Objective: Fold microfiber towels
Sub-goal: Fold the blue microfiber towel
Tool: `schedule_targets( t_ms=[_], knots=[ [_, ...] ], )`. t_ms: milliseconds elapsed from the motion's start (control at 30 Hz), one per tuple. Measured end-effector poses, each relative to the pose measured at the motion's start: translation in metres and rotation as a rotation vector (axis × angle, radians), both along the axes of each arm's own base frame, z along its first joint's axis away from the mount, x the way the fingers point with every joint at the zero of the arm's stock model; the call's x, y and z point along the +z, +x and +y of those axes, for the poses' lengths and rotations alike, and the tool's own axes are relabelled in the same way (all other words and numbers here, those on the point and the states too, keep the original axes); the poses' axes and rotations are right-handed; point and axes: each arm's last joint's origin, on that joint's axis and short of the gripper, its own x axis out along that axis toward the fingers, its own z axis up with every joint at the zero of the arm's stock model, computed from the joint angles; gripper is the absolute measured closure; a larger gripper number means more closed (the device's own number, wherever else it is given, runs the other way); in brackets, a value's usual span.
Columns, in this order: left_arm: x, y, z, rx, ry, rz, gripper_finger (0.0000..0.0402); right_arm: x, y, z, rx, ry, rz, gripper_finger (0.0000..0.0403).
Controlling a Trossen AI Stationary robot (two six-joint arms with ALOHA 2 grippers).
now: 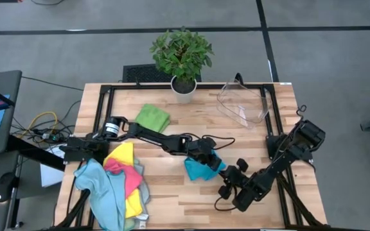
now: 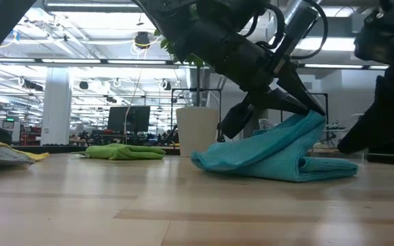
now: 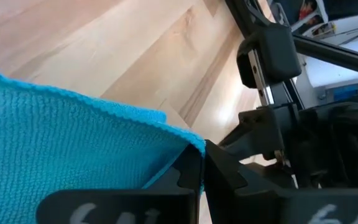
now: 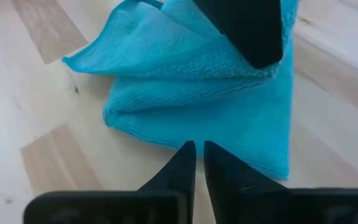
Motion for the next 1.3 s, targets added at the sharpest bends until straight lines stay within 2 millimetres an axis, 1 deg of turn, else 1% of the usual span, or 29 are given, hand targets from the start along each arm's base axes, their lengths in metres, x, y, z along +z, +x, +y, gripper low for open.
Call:
schedule_targets(
  t_ms=[133, 267, 433, 767, 1000, 1233, 1300],
  knots=[
    [0.0, 0.0, -0.001, -0.011, 0.0, -0.001, 0.0401, -0.001, -0.001, 0.001, 0.013, 0.005, 0.018, 0.0355],
    [0.0, 0.0, -0.002, -0.038, -0.014, -0.002, 0.0401, -0.003, 0.002, -0.007, -0.014, -0.002, 0.031, 0.0371],
    [0.0, -0.001, -0.003, -0.064, 0.007, 0.003, 0.0401, -0.007, 0.007, -0.014, -0.038, 0.032, 0.024, 0.0384],
    [0.001, 0.001, 0.007, 0.004, 0.037, -0.019, 0.0401, -0.015, 0.002, -0.018, -0.031, 0.059, 0.048, 0.0372],
    [0.002, 0.001, 0.005, -0.012, 0.044, -0.028, 0.0401, -0.015, 0.004, -0.02, -0.029, 0.055, 0.054, 0.0382],
    [0.005, 0.002, 0.002, -0.059, 0.034, -0.057, 0.0401, -0.015, 0.011, -0.025, -0.03, 0.058, 0.056, 0.0371],
    [0.002, 0.004, 0.0, -0.071, 0.034, -0.07, 0.0401, -0.015, 0.012, -0.027, -0.037, 0.057, 0.056, 0.0372]
  ],
)
